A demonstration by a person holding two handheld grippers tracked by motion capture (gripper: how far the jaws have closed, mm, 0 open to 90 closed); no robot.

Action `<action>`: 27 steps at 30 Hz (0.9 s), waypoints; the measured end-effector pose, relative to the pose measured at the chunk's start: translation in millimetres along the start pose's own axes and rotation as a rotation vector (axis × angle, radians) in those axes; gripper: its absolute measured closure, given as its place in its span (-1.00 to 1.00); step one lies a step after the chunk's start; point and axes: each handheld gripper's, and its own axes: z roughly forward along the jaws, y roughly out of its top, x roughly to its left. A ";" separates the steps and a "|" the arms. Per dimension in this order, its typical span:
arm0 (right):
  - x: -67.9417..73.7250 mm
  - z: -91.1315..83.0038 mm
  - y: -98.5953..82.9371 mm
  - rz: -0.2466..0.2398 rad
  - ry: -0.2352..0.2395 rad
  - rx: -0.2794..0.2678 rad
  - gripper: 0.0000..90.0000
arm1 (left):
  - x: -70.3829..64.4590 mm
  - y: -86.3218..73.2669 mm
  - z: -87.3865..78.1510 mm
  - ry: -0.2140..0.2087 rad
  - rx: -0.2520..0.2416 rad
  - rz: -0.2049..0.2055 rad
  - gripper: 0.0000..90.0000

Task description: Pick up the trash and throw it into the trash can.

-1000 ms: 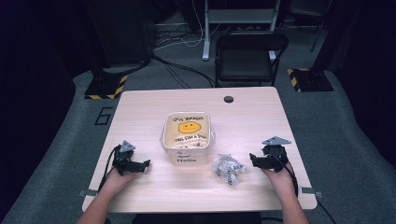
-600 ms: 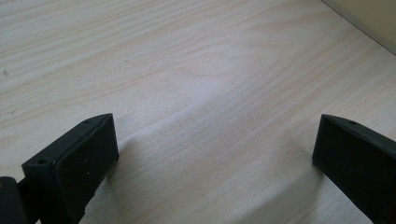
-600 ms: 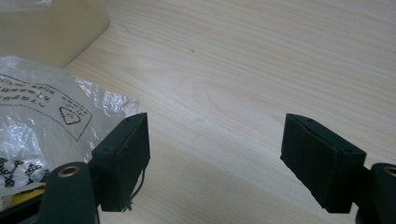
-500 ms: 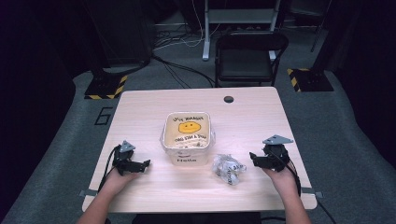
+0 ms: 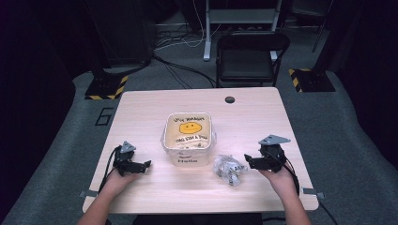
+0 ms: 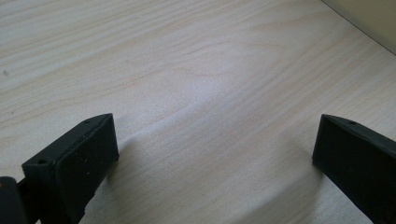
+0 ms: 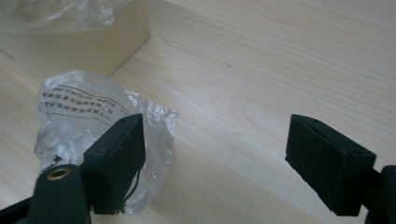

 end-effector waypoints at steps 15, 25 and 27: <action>18.3 -5.5 10.3 -0.041 0.080 -0.021 -0.70 | -0.1 0.0 0.1 0.000 -0.001 -0.001 -1.00; 32.6 -3.1 9.8 -0.102 0.119 -0.029 -0.70 | -0.1 0.0 0.0 0.000 0.000 -0.001 -1.00; 35.2 -2.7 9.5 -0.114 0.128 -0.030 -0.70 | 0.0 0.0 0.0 0.000 0.000 0.000 -1.00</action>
